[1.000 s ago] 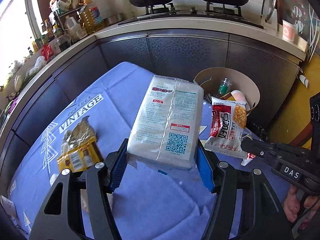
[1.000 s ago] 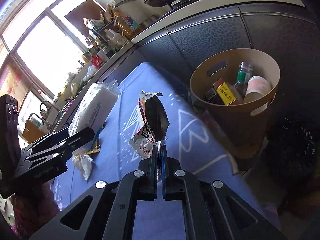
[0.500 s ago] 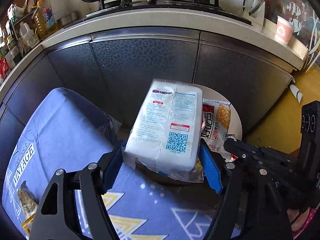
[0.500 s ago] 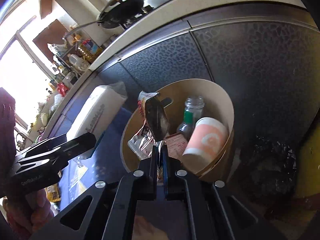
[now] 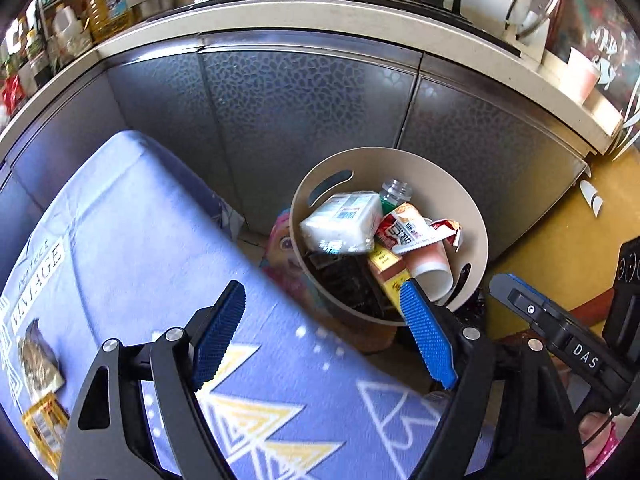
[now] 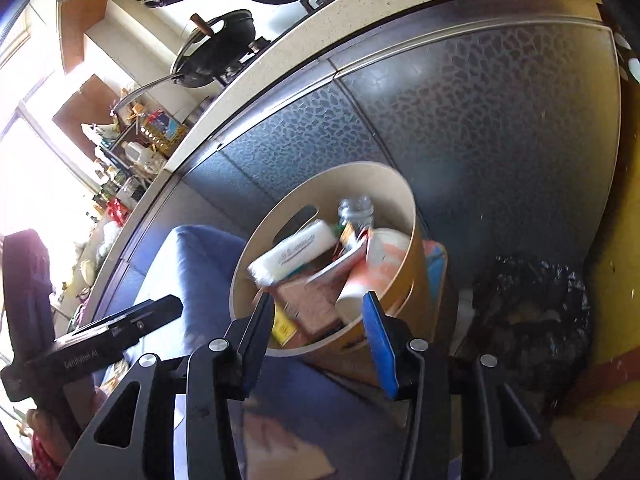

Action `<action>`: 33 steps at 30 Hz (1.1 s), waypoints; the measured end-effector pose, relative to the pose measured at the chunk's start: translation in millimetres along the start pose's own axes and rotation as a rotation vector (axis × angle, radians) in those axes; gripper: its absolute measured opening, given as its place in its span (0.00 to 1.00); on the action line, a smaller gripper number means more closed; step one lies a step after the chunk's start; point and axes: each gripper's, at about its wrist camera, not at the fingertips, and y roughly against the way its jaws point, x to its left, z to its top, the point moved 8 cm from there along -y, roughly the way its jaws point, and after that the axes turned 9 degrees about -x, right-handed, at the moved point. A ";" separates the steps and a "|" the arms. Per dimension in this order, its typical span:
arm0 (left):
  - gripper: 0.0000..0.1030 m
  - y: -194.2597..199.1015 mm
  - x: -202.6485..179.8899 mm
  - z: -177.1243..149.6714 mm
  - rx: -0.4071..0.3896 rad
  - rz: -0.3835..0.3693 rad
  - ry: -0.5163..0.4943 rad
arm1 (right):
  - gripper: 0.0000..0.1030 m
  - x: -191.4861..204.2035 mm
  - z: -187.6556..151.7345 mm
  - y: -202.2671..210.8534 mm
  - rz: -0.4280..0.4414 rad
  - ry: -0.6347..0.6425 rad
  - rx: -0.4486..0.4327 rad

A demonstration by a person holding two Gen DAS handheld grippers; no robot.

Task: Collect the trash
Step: 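Move both grippers back to the table toward the yellow wrapper and crumpled tissue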

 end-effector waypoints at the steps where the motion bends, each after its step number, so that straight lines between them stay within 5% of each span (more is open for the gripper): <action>1: 0.77 8.1 2.1 -3.9 -0.009 0.006 0.012 | 0.45 3.4 -4.1 4.3 0.009 -0.002 0.003; 15: 0.77 122.2 96.6 -112.5 -0.050 0.083 0.173 | 0.44 92.0 -71.0 26.7 0.139 0.101 0.110; 23: 0.77 195.3 193.4 -185.7 -0.113 0.180 0.359 | 0.39 176.9 -140.6 15.7 0.252 0.231 0.247; 28: 0.76 204.4 245.1 -209.9 -0.109 0.119 0.570 | 0.37 223.2 -185.5 5.5 0.309 0.298 0.324; 33: 0.76 187.3 257.1 -205.5 -0.099 0.086 0.606 | 0.23 256.4 -212.2 -19.3 0.315 0.360 0.364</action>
